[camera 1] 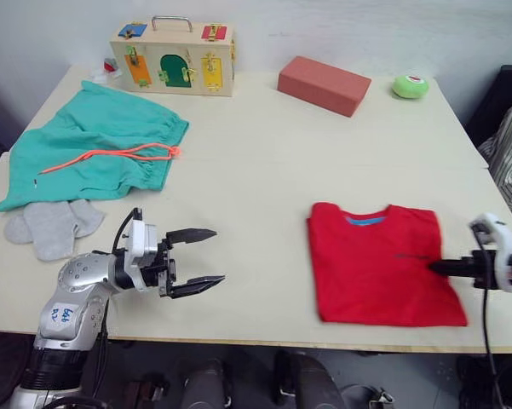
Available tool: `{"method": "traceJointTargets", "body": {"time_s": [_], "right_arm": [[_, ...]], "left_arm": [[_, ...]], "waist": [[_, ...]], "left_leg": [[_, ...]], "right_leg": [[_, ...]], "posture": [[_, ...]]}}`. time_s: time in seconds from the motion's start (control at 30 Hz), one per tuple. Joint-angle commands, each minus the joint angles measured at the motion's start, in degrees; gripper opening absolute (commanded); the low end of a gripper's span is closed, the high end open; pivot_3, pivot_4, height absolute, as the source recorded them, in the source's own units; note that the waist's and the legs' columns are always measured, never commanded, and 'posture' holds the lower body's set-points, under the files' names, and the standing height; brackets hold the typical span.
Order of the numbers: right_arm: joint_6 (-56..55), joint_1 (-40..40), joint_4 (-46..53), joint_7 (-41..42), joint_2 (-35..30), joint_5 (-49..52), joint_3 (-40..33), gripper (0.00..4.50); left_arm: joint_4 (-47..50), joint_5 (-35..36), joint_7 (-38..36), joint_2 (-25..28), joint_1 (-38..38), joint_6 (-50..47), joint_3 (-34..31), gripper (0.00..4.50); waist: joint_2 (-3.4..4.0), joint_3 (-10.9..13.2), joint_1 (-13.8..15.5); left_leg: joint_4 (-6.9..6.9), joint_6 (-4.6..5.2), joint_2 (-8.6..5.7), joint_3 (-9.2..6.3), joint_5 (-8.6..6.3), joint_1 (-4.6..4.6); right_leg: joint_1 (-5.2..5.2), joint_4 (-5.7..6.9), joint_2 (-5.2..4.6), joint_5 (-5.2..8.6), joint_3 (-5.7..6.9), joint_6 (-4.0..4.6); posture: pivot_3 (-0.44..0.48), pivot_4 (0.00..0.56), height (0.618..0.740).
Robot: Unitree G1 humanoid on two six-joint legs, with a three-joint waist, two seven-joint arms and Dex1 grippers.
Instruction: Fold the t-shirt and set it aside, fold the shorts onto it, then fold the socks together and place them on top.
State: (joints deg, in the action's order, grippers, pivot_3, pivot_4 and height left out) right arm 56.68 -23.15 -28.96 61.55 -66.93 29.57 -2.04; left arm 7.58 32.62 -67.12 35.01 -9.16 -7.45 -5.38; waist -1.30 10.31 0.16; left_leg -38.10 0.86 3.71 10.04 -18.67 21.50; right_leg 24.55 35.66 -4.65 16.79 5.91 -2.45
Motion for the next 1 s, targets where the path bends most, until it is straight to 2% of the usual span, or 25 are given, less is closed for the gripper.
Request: {"method": "traceJointTargets", "body": {"time_s": [0.03,0.17,0.23,0.33,0.53,0.63,0.7,0.83,0.93,1.0], "right_arm": [[-12.71,-2.68,-12.14,2.82,-2.27,-8.69,2.53,0.04],[-31.31,-7.01,-25.45,2.26,-1.31,-16.82,4.24,0.04],[-37.08,-9.96,-30.26,0.34,-0.10,-18.92,3.84,0.04],[-38.17,-13.65,-35.38,0.18,1.51,-20.78,3.38,0.04],[-35.35,-15.10,-38.72,0.62,2.73,-21.86,1.89,0.04],[-37.78,-14.03,-38.11,0.74,1.56,-21.99,0.29,0.75],[-45.49,-11.59,-36.46,-1.11,-0.58,-21.34,-2.57,1.44],[-53.45,-4.44,-28.39,2.88,-2.13,-16.14,-10.61,2.81],[-60.33,7.06,-13.06,6.77,-0.03,-11.83,-17.30,3.84],[-61.84,13.44,1.10,8.19,5.57,-5.62,-21.71,4.47]], "left_arm": [[-0.33,0.22,-0.73,0.27,-0.66,0.21,-0.34,4.50],[0.07,0.39,-0.66,0.85,-0.47,-0.20,-0.91,4.50],[0.74,0.60,-0.62,1.42,-0.07,-0.79,-1.28,4.50],[1.39,0.86,-0.70,2.15,0.60,-1.27,-1.75,4.50],[2.37,1.09,-0.26,2.63,1.71,-2.12,-2.56,4.50],[2.71,2.65,0.39,3.98,2.33,-6.38,-3.41,4.50],[2.27,3.70,3.20,3.95,2.06,-7.81,-6.02,4.50],[2.31,3.92,5.18,5.74,5.18,-8.33,-12.24,4.50],[1.01,4.04,5.89,8.60,9.79,-10.03,-18.13,4.50],[-0.56,3.67,7.67,9.52,13.09,-10.16,-23.39,4.50]], "waist": [[0.05,0.03,-0.33],[0.06,0.04,-0.60],[0.07,0.04,-0.81],[0.10,0.06,-1.44],[0.09,0.06,-1.85],[0.10,0.05,-1.84],[0.11,0.07,-1.75],[0.52,0.27,-1.78],[0.58,0.28,-2.24],[0.58,0.29,-2.61]], "left_leg": [[0.00,-0.05,0.02,0.00,0.03,0.00],[-0.01,-0.19,0.05,0.07,0.12,-0.11],[-0.02,-0.21,0.05,0.11,0.13,-0.15],[-0.04,-0.27,0.05,0.10,0.17,-0.17],[-0.05,-0.33,0.09,0.05,0.20,-0.20],[-0.06,-0.33,0.08,0.05,0.20,-0.20],[-0.04,-0.34,0.09,0.01,0.20,-0.20],[-0.02,-0.36,0.08,0.03,0.21,-0.17],[0.06,-0.44,0.14,0.08,0.25,-0.26],[0.15,-0.50,0.20,0.08,0.27,-0.32]], "right_leg": [[0.01,0.01,0.04,0.00,0.00,0.00],[0.00,0.13,0.10,0.00,-0.07,0.00],[-0.01,0.18,0.10,0.00,-0.11,0.00],[0.00,0.25,0.07,-0.01,-0.14,0.01],[-0.03,0.29,0.07,-0.02,-0.15,0.04],[-0.02,0.30,0.04,-0.02,-0.16,0.06],[-0.01,0.31,0.05,-0.01,-0.14,0.09],[0.03,0.33,0.06,0.02,-0.15,0.12],[0.04,0.32,0.16,0.04,-0.19,0.13],[0.04,0.31,0.22,0.07,-0.20,0.14]], "posture": [[0.000,0.150,0.740],[0.000,0.150,0.740],[0.000,0.150,0.740],[0.000,0.150,0.740],[0.000,0.150,0.740],[0.000,0.150,0.740],[0.000,0.150,0.740],[0.000,0.150,0.740],[0.000,0.150,0.740],[0.000,0.150,0.740]]}}
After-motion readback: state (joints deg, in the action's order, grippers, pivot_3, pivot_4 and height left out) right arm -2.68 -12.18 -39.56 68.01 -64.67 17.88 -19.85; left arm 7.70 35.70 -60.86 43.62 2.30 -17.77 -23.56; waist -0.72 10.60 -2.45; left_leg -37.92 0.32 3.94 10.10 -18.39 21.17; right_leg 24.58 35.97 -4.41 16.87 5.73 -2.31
